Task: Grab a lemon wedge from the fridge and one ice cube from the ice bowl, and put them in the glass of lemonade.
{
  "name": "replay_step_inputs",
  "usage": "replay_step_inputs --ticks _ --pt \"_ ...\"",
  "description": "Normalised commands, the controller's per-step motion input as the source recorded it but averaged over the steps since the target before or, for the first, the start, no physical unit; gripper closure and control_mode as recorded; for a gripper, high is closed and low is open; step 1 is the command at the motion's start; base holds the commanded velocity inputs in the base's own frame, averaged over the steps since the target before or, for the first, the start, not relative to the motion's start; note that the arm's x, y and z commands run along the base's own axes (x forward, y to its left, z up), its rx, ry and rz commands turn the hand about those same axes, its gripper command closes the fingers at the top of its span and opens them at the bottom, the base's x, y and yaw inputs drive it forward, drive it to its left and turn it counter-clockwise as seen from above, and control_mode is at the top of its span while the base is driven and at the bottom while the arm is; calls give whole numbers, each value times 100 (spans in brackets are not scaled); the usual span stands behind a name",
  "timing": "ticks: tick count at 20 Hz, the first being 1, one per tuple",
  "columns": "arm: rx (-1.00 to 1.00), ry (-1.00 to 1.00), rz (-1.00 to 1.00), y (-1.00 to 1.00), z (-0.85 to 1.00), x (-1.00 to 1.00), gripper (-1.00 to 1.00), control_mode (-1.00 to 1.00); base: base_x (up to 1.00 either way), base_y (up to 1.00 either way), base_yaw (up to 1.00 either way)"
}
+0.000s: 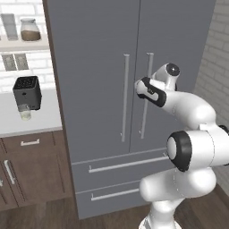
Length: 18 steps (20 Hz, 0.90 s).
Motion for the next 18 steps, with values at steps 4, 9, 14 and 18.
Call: replay_step_inputs --ticks 4,9,14,18 --pt "0 0 -5 -21 4 -2 100 -100 0 0 0" --pt "0 -4 -15 -72 0 -30 100 -100 0 0 0" --pt "7 -4 -17 -99 0 -56 100 -100 0 0 0" --pt "14 -1 -16 -100 3 -89 100 -100 0 0 0"
